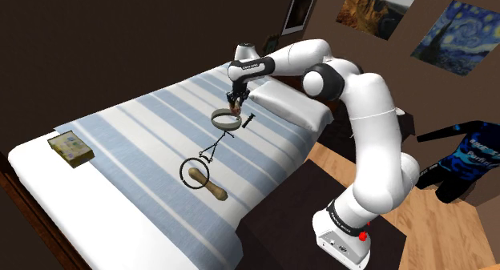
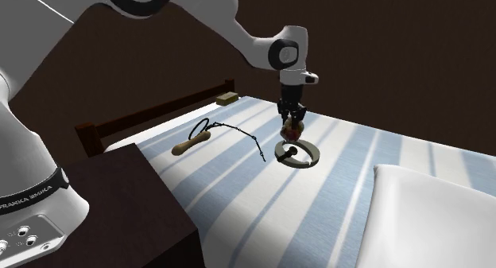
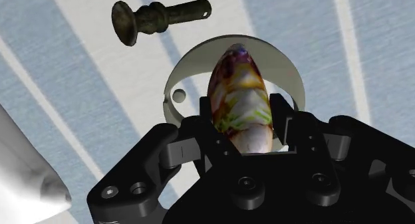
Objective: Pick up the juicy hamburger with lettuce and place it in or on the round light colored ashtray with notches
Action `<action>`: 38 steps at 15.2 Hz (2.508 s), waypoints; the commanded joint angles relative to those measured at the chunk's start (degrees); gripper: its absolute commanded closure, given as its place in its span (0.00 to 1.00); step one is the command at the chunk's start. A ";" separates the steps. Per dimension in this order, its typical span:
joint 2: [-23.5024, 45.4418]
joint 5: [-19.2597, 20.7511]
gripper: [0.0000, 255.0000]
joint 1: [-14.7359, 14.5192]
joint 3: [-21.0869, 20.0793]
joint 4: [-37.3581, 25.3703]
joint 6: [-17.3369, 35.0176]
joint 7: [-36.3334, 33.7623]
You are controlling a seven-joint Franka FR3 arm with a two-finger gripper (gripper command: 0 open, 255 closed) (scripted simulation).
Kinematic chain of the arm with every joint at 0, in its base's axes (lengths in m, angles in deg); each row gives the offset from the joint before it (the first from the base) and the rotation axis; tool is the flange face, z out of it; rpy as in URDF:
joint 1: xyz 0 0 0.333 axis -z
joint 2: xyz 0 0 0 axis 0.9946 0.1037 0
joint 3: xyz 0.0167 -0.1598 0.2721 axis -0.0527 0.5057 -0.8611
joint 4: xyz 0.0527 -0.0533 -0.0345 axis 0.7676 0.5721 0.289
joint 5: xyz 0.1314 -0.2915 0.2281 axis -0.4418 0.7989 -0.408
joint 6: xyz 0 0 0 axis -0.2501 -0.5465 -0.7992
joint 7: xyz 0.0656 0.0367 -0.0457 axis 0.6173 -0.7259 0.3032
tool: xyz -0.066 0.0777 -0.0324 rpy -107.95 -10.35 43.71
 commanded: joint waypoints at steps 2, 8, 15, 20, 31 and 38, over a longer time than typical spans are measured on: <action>10.10 -0.33 1.00 -0.09 -0.18 -18.95 -8.87 0.07; 12.86 -0.32 1.00 -0.06 -0.18 -19.20 -6.37 -0.10; 16.71 -0.32 1.00 -0.02 -0.18 -20.68 -4.00 -0.27; 18.84 -0.33 1.00 0.00 -0.18 -21.92 -3.12 -0.34; 17.64 -0.27 0.00 0.02 -0.17 -19.50 -1.90 -0.36; 13.42 -0.30 0.00 -0.30 -0.21 -19.53 -6.15 -0.39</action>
